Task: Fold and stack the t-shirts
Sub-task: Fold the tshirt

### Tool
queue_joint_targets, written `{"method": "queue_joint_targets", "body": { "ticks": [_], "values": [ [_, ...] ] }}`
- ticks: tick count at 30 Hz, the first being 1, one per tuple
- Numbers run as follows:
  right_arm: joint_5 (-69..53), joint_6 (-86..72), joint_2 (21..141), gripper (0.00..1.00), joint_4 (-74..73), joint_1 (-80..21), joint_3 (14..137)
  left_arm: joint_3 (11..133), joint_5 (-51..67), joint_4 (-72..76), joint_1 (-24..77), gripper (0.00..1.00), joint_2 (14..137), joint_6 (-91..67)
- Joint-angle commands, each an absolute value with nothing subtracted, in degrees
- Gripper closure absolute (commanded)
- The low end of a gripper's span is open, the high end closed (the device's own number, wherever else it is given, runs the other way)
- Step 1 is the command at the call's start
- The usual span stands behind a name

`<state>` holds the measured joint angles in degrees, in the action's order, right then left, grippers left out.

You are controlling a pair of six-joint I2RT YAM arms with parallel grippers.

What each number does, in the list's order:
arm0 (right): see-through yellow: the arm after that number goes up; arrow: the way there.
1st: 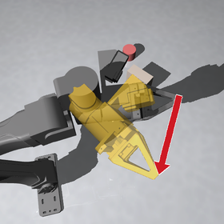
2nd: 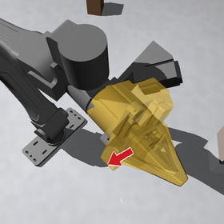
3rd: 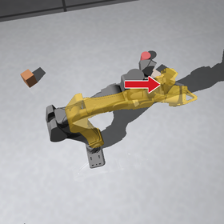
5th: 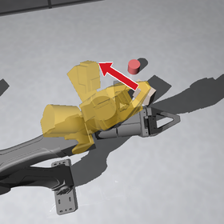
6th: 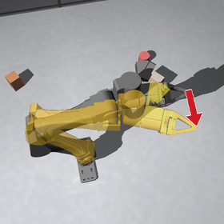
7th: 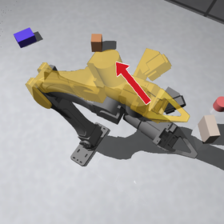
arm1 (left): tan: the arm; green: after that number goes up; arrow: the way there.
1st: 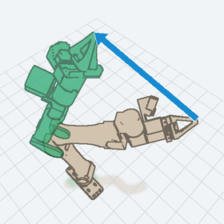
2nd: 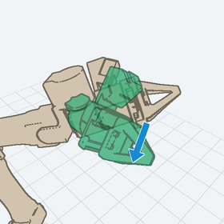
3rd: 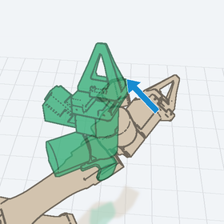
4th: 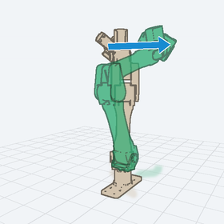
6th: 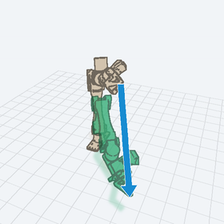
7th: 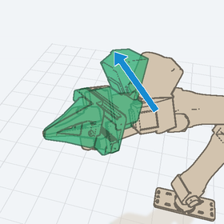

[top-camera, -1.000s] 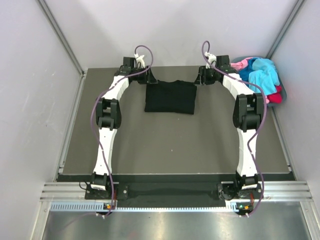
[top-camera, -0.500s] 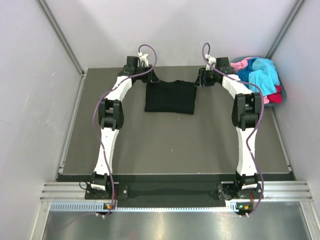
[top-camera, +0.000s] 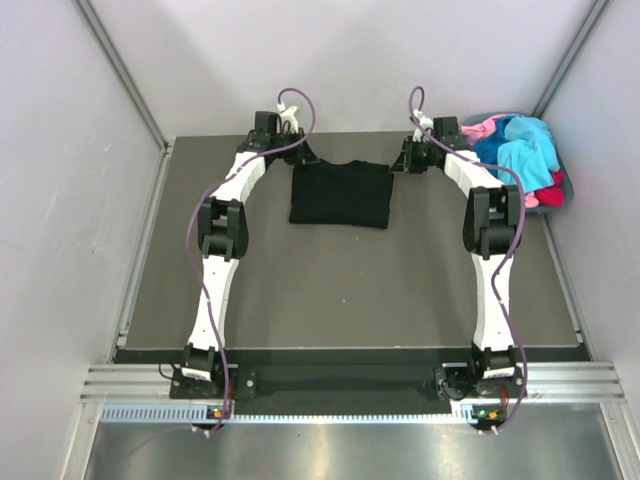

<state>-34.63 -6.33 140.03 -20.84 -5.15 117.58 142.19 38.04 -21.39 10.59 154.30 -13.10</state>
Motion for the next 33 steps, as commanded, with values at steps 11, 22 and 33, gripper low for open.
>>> {"method": "queue_joint_targets", "body": {
  "ticks": [11,22,33],
  "values": [
    [-37.6,-7.1,139.4,1.0,-16.4,-5.9,118.9,144.3,36.7,-18.7,9.9,1.0,153.4,-12.3],
    [-36.4,-6.9,138.3,0.55,-18.9,-6.0,115.8,144.3,37.0,-18.4,9.8,1.0,153.5,-13.2],
    [-39.2,-7.7,138.6,1.0,-17.6,-6.8,117.3,144.1,35.7,-19.6,9.9,1.0,152.6,-12.1]
  ]
}}
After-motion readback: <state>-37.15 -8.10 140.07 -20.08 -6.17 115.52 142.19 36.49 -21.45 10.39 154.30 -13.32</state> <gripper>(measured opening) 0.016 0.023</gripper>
